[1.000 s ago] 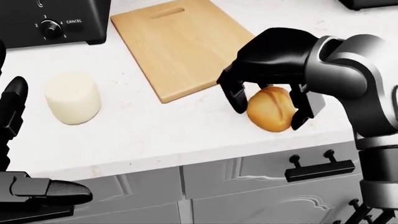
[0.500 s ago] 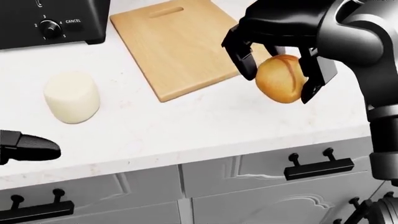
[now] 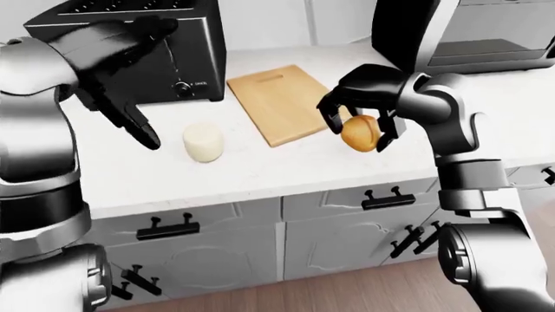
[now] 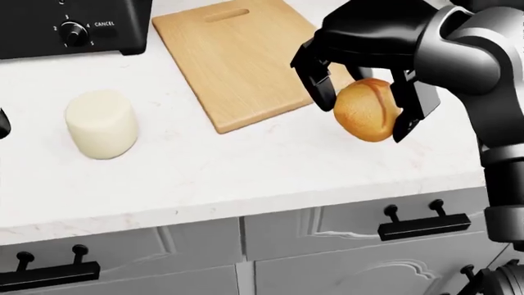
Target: Place the bread and cheese on the cutting board.
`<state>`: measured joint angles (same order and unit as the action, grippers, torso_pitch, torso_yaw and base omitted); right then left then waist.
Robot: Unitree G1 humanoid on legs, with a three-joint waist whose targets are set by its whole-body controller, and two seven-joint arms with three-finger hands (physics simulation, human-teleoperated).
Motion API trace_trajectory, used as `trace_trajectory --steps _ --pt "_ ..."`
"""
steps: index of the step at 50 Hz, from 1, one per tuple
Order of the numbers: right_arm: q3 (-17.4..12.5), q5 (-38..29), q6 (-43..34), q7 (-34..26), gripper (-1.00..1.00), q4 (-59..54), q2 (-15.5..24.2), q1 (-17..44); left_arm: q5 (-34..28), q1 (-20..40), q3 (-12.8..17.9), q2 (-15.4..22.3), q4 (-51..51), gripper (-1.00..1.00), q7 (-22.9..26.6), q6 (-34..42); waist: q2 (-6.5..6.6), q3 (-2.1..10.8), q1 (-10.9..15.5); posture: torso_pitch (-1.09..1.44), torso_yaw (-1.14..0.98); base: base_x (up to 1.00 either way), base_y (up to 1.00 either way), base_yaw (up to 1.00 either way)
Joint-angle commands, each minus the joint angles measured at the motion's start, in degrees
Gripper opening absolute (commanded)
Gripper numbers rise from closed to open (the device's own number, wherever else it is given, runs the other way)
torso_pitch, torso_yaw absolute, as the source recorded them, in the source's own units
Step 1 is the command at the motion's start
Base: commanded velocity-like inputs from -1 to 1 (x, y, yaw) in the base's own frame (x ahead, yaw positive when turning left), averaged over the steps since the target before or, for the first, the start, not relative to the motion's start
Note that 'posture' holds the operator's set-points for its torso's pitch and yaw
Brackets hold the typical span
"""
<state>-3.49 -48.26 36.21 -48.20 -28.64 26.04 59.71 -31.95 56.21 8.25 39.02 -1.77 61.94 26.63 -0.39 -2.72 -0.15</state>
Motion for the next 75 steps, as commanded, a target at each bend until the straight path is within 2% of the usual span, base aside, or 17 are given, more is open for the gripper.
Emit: trace_trajectory --steps 1,5,6,7,11,15,22,27,31,36,40,47,54,59,73,75 --pt "-1.1 1.0 0.0 1.3 -1.0 1.8 0.6 2.3 -2.8 2.1 -0.4 0.7 -0.9 1.0 2.5 -7.1 0.02 1.55 0.0 0.0 0.0 0.0 0.0 0.0" --pt "-1.1 1.1 0.0 1.1 -1.0 1.7 0.6 2.3 -6.3 8.5 -0.9 -0.4 -7.7 1.0 4.9 -13.6 -0.07 1.64 0.1 0.0 0.0 0.0 0.0 0.0" --pt "-1.1 1.1 0.0 1.1 -1.0 1.8 0.6 2.3 -6.6 8.7 -0.7 -0.6 -7.9 1.0 5.1 -13.9 -0.13 1.63 0.1 0.0 0.0 0.0 0.0 0.0" --pt "-1.2 1.0 0.1 1.2 -1.0 1.7 0.8 2.1 -7.4 10.2 -2.6 0.2 -10.1 1.0 7.6 -18.8 -0.17 1.6 0.1 0.0 0.0 0.0 0.0 0.0" --pt "-1.1 0.8 0.1 1.4 -1.0 1.4 0.7 2.2 -10.7 10.9 -2.6 -0.9 -13.1 1.0 11.2 -27.2 -0.38 1.38 0.1 0.0 0.0 0.0 0.0 0.0" --pt "-1.1 0.8 0.1 1.4 -1.0 1.6 0.6 1.9 -12.7 12.6 -2.0 -2.5 -15.0 1.0 13.8 -29.7 -0.4 1.44 0.1 0.0 0.0 0.0 0.0 0.0" --pt "-1.0 0.6 0.0 1.6 -1.0 1.7 0.4 1.8 -15.0 15.8 -2.3 -3.6 -21.3 1.0 14.1 -35.5 -0.54 1.39 0.0 0.0 0.0 0.0 0.0 0.0" --pt "-1.0 0.7 -0.3 1.4 -1.0 2.1 0.2 1.6 -14.7 17.9 -2.4 -5.9 -25.5 1.0 12.6 -36.1 -0.69 1.44 0.1 0.0 0.0 0.0 0.0 0.0" --pt "-1.1 0.6 -0.1 1.7 -1.0 1.9 0.4 1.3 -15.1 18.9 -3.2 -7.6 -30.4 1.0 9.6 -36.2 -0.7 1.56 0.2 0.0 0.0 0.0 0.0 0.0" --pt "-1.0 0.4 -0.1 1.9 -1.0 1.8 0.3 1.3 -15.7 18.3 -3.9 -9.0 -31.9 1.0 7.8 -37.1 -0.69 1.71 0.1 0.0 0.0 0.0 0.0 0.0" --pt "-0.9 0.3 0.0 2.1 -1.0 1.6 0.3 1.1 -15.1 15.8 -3.6 -10.3 -28.5 1.0 9.0 -35.9 -0.7 1.74 0.0 0.0 0.0 0.0 0.0 0.0" --pt "-1.0 0.3 -0.1 1.9 -1.0 2.1 0.1 0.9 -14.4 15.5 -3.8 -10.9 -28.0 1.0 8.8 -35.1 -0.8 1.79 0.0 0.0 0.0 0.0 0.0 0.0" --pt "-1.0 0.3 -0.1 1.9 -1.0 2.3 0.2 0.4 -16.9 14.7 -4.5 -11.0 -30.8 1.0 5.1 -37.1 -0.71 1.99 0.0 0.0 0.0 0.0 0.0 0.0" --pt "-1.0 0.3 0.0 2.0 -1.0 2.2 0.1 0.4 -17.2 12.2 -4.2 -11.5 -28.6 1.0 6.3 -36.7 -0.71 2.04 0.0 0.0 0.0 0.0 0.0 0.0" --pt "-1.0 0.2 0.0 2.1 -1.0 2.4 0.1 -0.1 -17.9 11.0 -4.1 -11.5 -28.5 1.0 6.3 -37.2 -0.67 2.06 0.0 0.0 0.0 0.0 0.0 0.0" --pt "-1.0 0.2 -0.1 2.1 -1.0 2.4 0.0 -0.1 -17.9 11.0 -4.1 -11.6 -28.5 0.94 6.2 -37.2 -0.66 2.08 0.0 0.0 0.0 0.0 0.0 0.0"
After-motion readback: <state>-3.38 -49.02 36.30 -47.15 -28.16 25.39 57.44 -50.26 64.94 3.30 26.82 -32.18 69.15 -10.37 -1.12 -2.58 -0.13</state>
